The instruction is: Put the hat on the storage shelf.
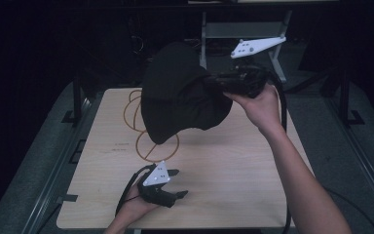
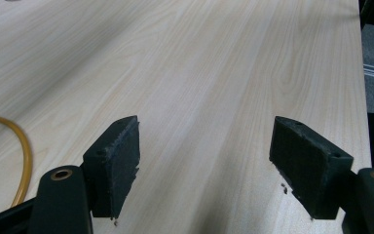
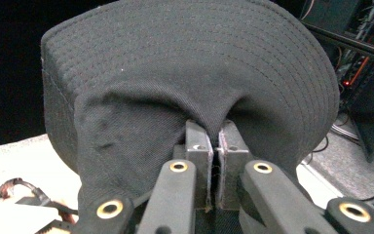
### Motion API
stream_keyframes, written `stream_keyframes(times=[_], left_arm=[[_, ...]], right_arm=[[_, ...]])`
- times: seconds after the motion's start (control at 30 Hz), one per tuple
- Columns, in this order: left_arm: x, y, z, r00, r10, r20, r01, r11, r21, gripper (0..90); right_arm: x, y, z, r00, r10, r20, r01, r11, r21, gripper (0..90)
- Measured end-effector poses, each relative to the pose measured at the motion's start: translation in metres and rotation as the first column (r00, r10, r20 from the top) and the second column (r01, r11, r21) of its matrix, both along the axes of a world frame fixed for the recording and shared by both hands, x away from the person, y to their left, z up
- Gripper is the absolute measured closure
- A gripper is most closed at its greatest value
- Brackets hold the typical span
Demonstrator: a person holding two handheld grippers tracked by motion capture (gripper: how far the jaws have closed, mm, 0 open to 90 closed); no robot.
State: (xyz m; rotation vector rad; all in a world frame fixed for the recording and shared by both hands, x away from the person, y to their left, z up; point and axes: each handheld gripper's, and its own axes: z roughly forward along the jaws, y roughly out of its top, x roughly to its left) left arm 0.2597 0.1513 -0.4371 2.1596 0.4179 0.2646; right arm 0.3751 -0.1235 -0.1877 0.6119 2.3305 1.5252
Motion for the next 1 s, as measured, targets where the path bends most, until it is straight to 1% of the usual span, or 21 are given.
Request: stream_keyframes(times=[0.03,0.1,0.23,0.33,0.4,0.5,0.6,0.67,0.7,0.77,0.8,0.83,0.9,0.93,1.0], left_arm=[[0.001,0.000,0.000,1.0000,0.004,0.000,-0.004,0.9999,-0.012,26.4],[0.003,0.000,0.000,1.0000,0.001,0.001,-0.001,1.0000,-0.009,26.3],[0.004,-0.001,0.000,1.0000,-0.001,0.006,0.001,1.0000,-0.007,26.2],[0.001,-0.002,0.002,0.9999,-0.007,0.012,0.007,1.0000,0.001,26.2],[0.001,-0.003,0.001,0.9999,-0.008,0.015,0.008,1.0000,0.000,26.2],[0.002,-0.004,0.001,0.9999,-0.009,0.010,0.009,1.0000,0.004,26.2],[0.001,-0.006,0.000,1.0000,-0.005,0.005,0.005,1.0000,-0.003,26.3],[0.001,-0.007,0.000,1.0000,-0.006,0.004,0.006,1.0000,-0.004,26.3],[0.002,-0.007,-0.001,1.0000,-0.002,-0.001,0.002,0.9999,-0.014,26.3],[0.002,-0.007,-0.001,1.0000,-0.002,-0.002,0.002,0.9999,-0.015,26.3],[0.003,-0.007,-0.001,1.0000,-0.005,0.000,0.005,1.0000,-0.008,26.2],[0.003,-0.007,0.000,0.9999,-0.011,-0.003,0.011,0.9999,-0.012,26.3],[0.003,-0.008,0.001,0.9999,-0.013,-0.005,0.013,0.9998,-0.017,26.3],[0.002,-0.008,0.002,0.9998,-0.018,-0.004,0.018,0.9997,-0.018,26.3],[0.003,-0.009,0.003,0.9998,-0.019,-0.003,0.019,0.9996,-0.020,26.3]], right_arm=[[0.004,0.008,0.002,0.9999,0.012,-0.001,-0.012,1.000,-0.002,86.0],[0.007,0.015,0.003,0.9997,0.021,-0.007,-0.022,1.000,-0.004,86.0],[0.013,0.024,0.004,0.9994,0.029,-0.017,-0.030,0.999,-0.014,86.0],[0.017,0.031,0.006,0.9989,0.035,-0.033,-0.036,0.999,-0.024,86.0],[0.018,0.032,0.006,0.9988,0.034,-0.036,-0.035,0.999,-0.023,86.0],[0.023,0.038,0.009,0.9979,0.042,-0.050,-0.043,0.999,-0.027,85.9],[0.025,0.042,0.010,0.9975,0.045,-0.054,-0.047,0.999,-0.028,85.9],[0.027,0.048,0.012,0.9970,0.054,-0.056,-0.056,0.998,-0.038,85.9],[0.028,0.051,0.013,0.9965,0.061,-0.058,-0.063,0.997,-0.040,85.9],[0.029,0.053,0.014,0.9965,0.060,-0.057,-0.063,0.997,-0.047,85.9],[0.030,0.057,0.015,0.9968,0.060,-0.053,-0.063,0.997,-0.053,85.9],[0.033,0.062,0.017,0.9960,0.068,-0.057,-0.071,0.996,-0.052,85.7],[0.034,0.064,0.017,0.9957,0.069,-0.062,-0.072,0.996,-0.057,85.7],[0.036,0.068,0.018,0.9956,0.072,-0.061,-0.076,0.995,-0.067,85.7],[0.039,0.073,0.018,0.9951,0.074,-0.066,-0.078,0.995,-0.068,85.7]])
